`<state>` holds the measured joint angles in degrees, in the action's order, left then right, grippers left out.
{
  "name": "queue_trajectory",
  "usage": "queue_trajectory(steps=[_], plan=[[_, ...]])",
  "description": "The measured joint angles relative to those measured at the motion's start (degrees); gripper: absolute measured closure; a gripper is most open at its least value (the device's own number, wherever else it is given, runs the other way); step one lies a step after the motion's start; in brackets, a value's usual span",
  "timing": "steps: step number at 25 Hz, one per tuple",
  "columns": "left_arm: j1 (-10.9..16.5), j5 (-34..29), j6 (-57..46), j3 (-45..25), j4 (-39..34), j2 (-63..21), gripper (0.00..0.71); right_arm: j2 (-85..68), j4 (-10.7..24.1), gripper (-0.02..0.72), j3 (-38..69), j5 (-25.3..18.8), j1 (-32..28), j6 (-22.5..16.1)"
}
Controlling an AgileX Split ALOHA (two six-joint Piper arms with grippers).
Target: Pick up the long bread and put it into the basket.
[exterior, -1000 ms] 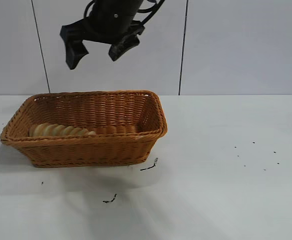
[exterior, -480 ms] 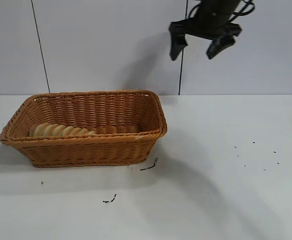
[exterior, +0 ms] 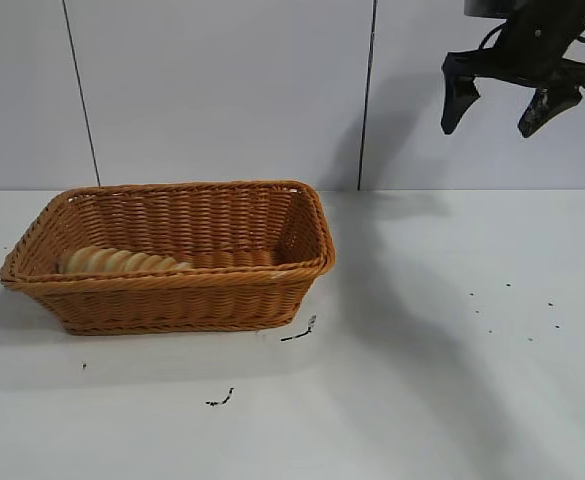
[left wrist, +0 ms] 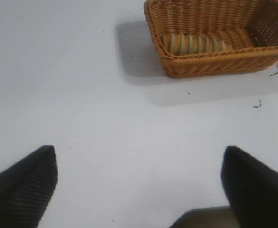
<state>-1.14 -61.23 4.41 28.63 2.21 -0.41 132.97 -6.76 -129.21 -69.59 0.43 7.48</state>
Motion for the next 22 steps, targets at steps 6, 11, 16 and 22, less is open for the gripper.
queue_trajectory(steps=[6, 11, 16, 22], plan=[[0.0, 0.0, 0.0, 0.0, 0.0, 0.0, 0.018, -8.4, 0.0, 0.014, 6.8, 0.0, 0.0, -0.6], [0.0, 0.0, 0.0, 0.0, 0.0, 0.0, 0.018, -20.5, 0.1, 0.014, 20.5, 0.0, 0.0, -0.6], [0.0, 0.0, 0.0, 0.0, 0.0, 0.0, 0.018, -36.6, 0.3, 0.014, 36.6, 0.1, 0.0, -0.6], [0.0, 0.0, 0.0, 0.0, 0.0, 0.0, 0.018, -57.5, 0.5, 0.014, 58.8, 0.0, 0.0, 0.1]])
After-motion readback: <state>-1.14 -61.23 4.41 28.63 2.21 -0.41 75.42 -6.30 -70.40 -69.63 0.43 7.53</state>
